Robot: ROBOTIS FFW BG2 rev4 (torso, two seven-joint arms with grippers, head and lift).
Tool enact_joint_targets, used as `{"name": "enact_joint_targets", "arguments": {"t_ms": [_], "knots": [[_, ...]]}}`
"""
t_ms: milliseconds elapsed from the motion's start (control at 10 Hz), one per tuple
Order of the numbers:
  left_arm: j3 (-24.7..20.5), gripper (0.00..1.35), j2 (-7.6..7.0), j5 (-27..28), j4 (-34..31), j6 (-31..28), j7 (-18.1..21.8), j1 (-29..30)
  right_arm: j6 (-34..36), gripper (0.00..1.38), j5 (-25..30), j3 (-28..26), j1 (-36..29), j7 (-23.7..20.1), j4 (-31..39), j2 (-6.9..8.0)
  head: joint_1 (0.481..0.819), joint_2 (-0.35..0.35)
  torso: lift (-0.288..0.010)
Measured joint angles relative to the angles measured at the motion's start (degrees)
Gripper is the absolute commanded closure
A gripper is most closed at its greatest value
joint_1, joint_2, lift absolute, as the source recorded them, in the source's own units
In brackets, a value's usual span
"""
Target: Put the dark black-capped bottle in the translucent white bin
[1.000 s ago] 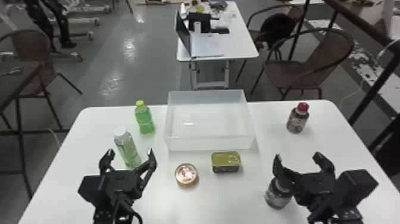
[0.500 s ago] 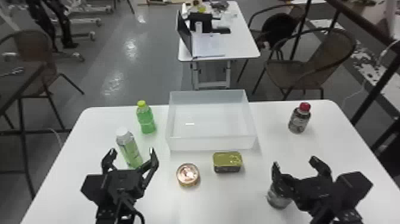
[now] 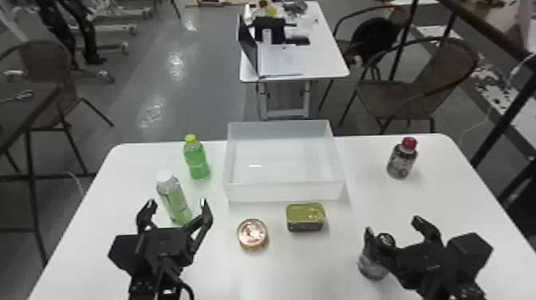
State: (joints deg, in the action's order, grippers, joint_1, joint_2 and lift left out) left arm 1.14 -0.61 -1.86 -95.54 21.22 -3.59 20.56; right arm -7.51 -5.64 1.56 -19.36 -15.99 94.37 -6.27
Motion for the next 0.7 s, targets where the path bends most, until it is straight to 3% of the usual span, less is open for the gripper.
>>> {"name": "enact_joint_targets", "arguments": {"t_ms": [700], "knots": [[0.0, 0.2, 0.03, -0.25, 0.09, 0.41, -0.01, 0.08, 2.38, 0.13, 0.45, -1.33, 2.06, -4.27, -5.6, -0.71, 0.695, 0.052, -0.016]]}}
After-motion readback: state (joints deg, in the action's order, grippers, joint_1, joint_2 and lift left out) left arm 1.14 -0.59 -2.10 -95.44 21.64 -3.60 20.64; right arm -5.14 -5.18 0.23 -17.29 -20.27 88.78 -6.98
